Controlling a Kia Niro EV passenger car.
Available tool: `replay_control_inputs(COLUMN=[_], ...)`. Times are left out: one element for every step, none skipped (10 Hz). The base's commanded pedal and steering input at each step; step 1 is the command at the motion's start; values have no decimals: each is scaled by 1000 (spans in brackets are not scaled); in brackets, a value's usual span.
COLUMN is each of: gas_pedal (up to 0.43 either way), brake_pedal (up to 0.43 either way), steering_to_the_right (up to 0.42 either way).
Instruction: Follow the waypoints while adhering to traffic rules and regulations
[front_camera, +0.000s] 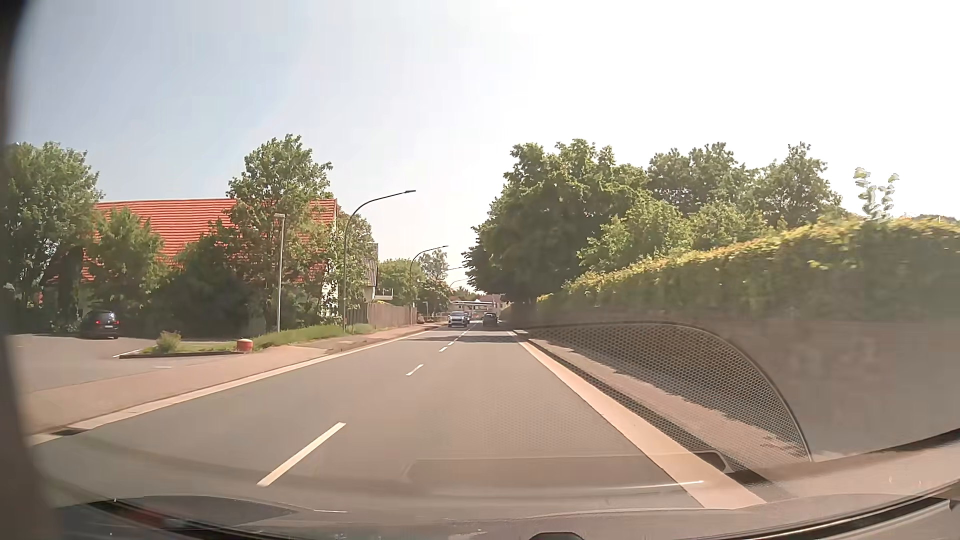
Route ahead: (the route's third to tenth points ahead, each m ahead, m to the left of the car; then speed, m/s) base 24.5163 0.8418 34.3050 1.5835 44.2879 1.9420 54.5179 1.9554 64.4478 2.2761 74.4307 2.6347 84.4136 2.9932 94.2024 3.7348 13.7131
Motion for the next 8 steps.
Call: replay_control_inputs(gas_pedal=[189,189,189,189,189,177,177,177], brake_pedal=[0,0,0,0,0,0,0,0], steering_to_the_right=[-12,-10,-9,-8,-6,-6,-6,-5])
